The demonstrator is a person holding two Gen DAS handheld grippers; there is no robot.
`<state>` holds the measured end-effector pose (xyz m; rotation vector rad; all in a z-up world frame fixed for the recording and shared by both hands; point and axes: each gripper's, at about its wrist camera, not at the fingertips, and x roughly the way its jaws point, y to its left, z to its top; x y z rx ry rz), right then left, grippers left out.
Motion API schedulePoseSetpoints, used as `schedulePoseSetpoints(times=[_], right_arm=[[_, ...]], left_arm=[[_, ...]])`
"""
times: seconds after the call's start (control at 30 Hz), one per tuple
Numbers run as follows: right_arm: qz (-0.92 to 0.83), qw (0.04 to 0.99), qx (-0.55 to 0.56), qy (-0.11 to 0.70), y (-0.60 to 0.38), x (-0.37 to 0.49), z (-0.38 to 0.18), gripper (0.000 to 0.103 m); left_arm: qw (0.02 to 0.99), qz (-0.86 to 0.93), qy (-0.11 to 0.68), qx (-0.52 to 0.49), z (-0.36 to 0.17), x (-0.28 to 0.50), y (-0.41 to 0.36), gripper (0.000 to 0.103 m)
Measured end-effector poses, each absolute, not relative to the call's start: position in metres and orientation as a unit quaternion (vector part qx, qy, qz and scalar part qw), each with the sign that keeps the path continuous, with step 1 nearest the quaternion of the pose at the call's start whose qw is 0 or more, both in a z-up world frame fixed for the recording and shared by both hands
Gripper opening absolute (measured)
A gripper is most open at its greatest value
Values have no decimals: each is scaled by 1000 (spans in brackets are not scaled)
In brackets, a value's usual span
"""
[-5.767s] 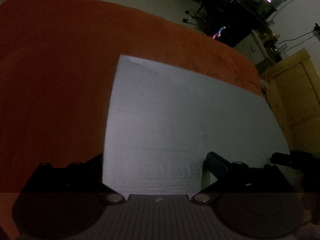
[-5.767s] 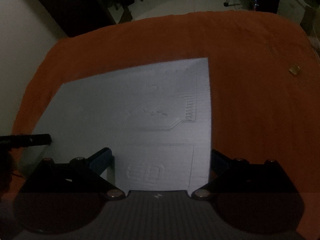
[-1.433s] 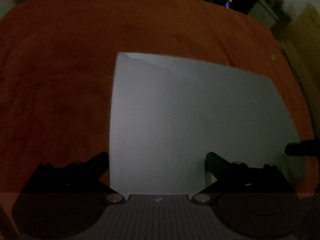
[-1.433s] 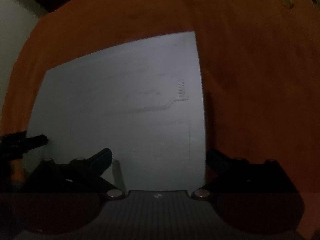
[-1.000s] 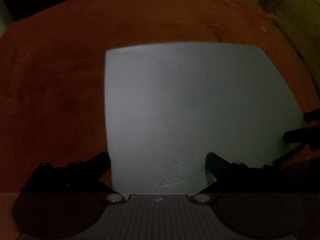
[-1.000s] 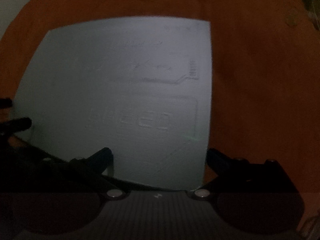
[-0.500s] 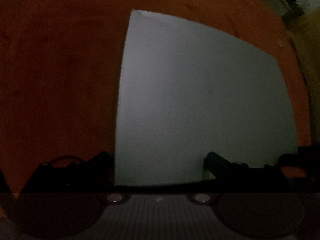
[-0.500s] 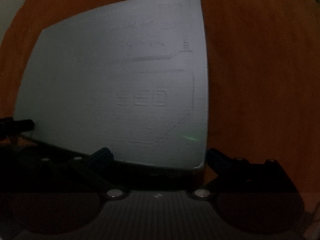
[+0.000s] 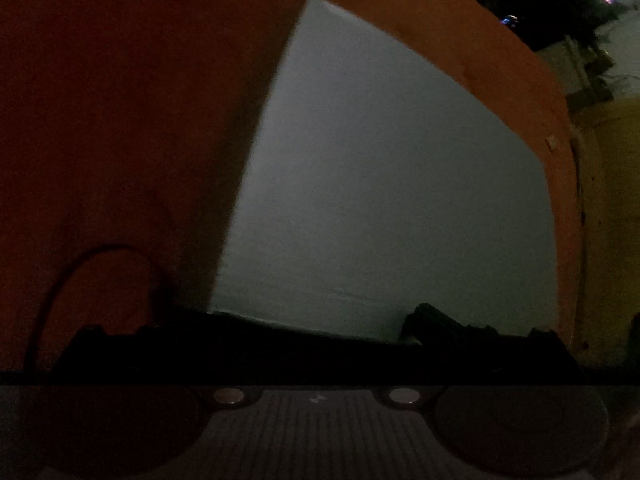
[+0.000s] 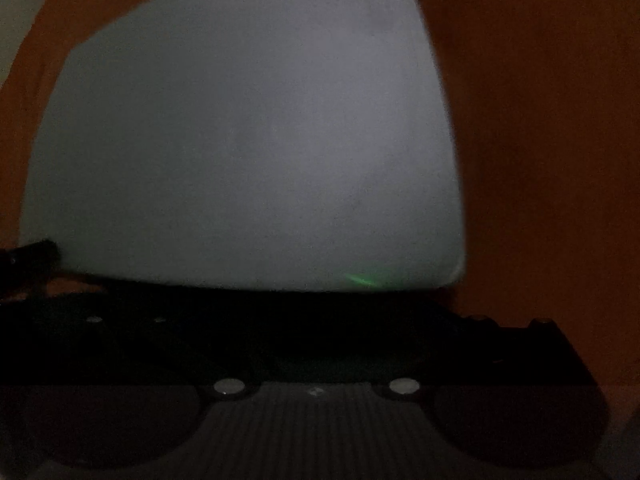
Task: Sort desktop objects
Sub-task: 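Lower the lid onto the box with both tools and open them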
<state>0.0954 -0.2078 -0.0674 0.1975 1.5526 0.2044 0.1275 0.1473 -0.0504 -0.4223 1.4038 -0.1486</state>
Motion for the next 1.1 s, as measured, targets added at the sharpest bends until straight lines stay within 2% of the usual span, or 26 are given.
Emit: schedulePoseSetpoints(times=[0.33, 0.5, 0.67, 0.8, 0.97, 1.1], right_arm=[[57, 704, 95, 702, -177, 99, -85, 99], [40, 733, 80, 675, -154, 116, -85, 88], [35, 752, 94, 651, -139, 111, -77, 87], [96, 707, 120, 690, -134, 87, -35, 90], [111, 792, 76, 596, -152, 81, 30, 100], [59, 843, 48, 532, -184, 113, 21, 103]], left_arm=[[777, -40, 600, -186, -60, 119, 140, 103], [801, -20, 572, -175, -62, 140, 133, 103], [811, -11, 561, -164, -63, 149, 129, 103], [816, 8, 572, -87, -24, 125, 114, 102], [857, -27, 515, -5, 38, 137, 104, 102], [852, -32, 521, 42, 18, 193, 95, 102]])
